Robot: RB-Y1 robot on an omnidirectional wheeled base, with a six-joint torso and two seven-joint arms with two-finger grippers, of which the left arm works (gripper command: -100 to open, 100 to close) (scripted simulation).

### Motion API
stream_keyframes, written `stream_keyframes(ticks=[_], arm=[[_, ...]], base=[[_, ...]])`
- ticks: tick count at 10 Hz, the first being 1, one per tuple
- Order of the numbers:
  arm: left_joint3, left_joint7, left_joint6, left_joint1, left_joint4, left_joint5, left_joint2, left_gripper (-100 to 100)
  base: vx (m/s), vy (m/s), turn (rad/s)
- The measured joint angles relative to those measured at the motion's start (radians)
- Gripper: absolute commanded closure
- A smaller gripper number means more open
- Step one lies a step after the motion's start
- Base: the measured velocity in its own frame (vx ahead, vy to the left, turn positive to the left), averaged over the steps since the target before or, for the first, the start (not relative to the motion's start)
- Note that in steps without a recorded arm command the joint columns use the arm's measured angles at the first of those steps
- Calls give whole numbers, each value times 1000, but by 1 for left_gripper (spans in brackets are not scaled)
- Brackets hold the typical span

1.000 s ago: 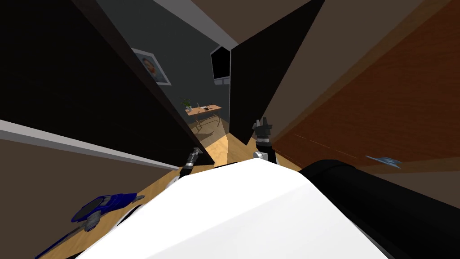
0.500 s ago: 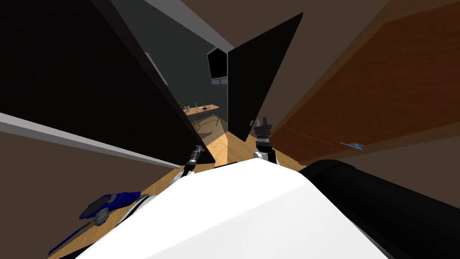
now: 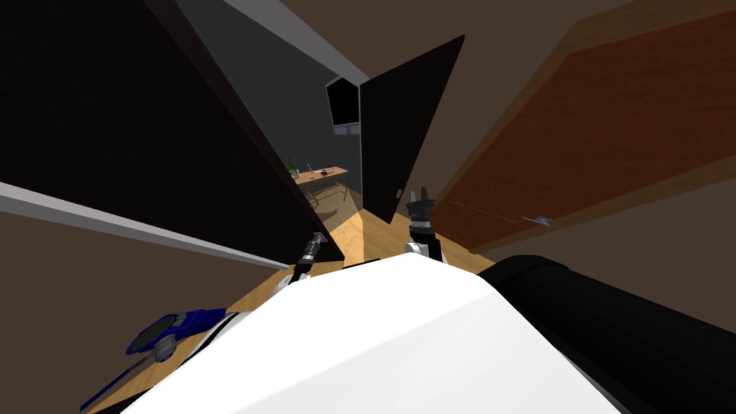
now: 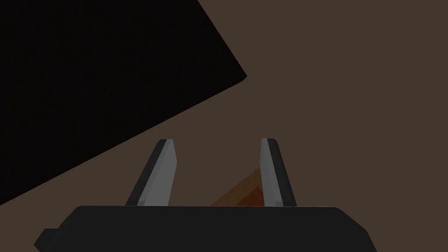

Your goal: Pull the door open

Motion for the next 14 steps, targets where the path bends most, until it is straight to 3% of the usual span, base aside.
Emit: stream_keyframes(ticks=[1, 2, 4, 5, 8, 9, 10, 11, 13, 14], arm=[[-3, 7, -17, -1, 17, -1, 6, 100], [-7, 19, -17, 36, -28, -1, 27, 100], [-11, 24, -54, 19, 29, -3, 27, 100], [-14, 31, -47, 57, -21, -4, 43, 100], [-24, 49, -96, 44, 33, -8, 55, 100], [-28, 60, -97, 73, -7, -8, 71, 100], [-31, 64, -102, 79, -10, -10, 74, 100], [-33, 64, -129, 57, 42, -11, 69, 100], [-39, 81, -149, 97, 9, -12, 95, 100], [-43, 86, -167, 86, 37, -14, 96, 100]], base=[[-125, 15, -145], [-121, 27, -51], [-72, 31, -62], [-81, 41, -76], [-67, 42, -88], [-83, 41, -38], [-38, 5, 25], [-95, 36, -134], [-126, 56, -80], [-42, 6, -3]])
